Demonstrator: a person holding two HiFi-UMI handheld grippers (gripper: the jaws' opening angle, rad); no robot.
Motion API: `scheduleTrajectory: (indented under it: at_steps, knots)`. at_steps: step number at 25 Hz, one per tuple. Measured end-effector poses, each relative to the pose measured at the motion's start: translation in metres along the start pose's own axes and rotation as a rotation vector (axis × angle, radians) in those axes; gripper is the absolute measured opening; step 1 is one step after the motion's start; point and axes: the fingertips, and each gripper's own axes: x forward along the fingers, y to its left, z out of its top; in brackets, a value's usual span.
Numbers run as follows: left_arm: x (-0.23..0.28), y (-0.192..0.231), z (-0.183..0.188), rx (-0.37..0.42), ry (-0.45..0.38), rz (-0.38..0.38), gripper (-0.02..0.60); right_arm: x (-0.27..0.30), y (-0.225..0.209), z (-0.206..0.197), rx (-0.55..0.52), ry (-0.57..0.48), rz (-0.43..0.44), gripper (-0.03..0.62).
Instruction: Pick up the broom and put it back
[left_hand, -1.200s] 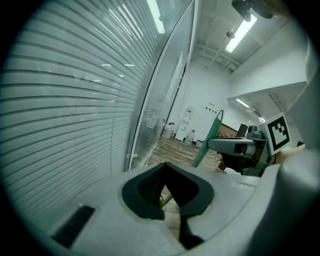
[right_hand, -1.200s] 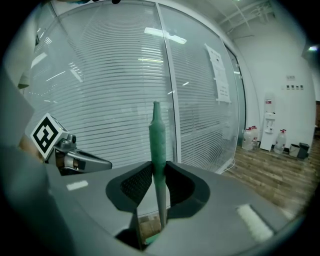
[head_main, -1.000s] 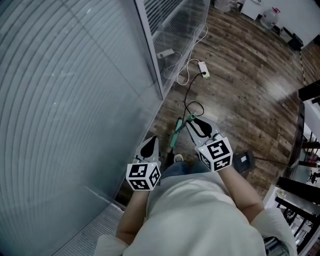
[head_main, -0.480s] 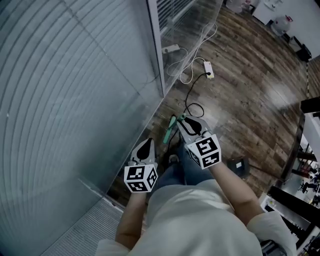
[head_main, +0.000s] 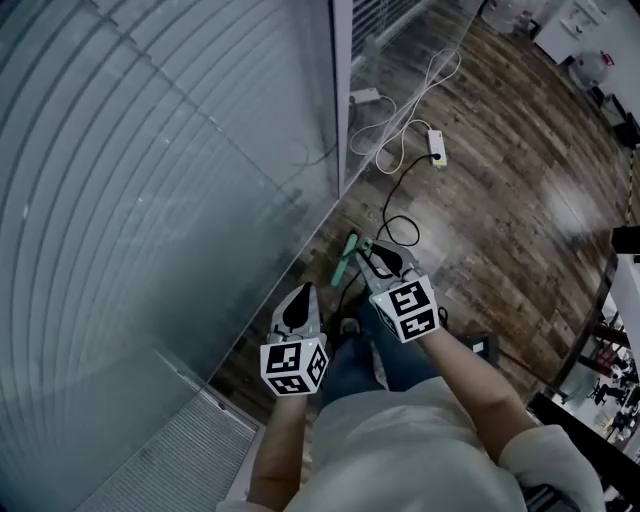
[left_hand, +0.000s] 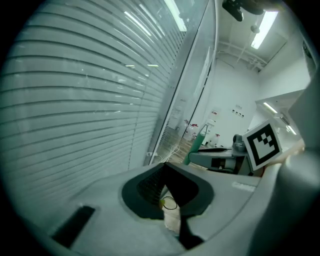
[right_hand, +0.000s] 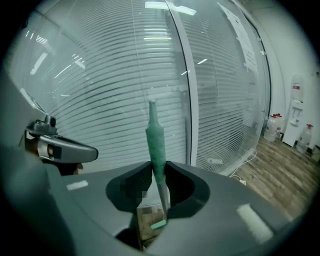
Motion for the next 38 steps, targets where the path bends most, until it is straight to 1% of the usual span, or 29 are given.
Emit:
scheduleTrajectory:
  at_steps: [11, 22, 29, 38]
  knots:
    - [0.034, 0.017, 0.0, -0.062, -0.031, 0.065, 0.007, 0.054, -0.025, -0.012, -0.018, 0.042, 0.041, 0.094]
    - [0.054, 0.027, -0.006, -0.105, -0.029, 0.113, 0.008, 0.096, -0.038, -0.013, -0.025, 0.066, 0.093, 0.094]
    - [0.069, 0.027, -0.006, -0.122, -0.022, 0.126, 0.008, 0.116, -0.052, -0.01, -0.011, 0.074, 0.108, 0.094]
    - [0.085, 0.029, -0.007, -0.12, -0.009, 0.12, 0.008, 0.141, -0.072, -0.005, 0.025, 0.07, 0.089, 0.094]
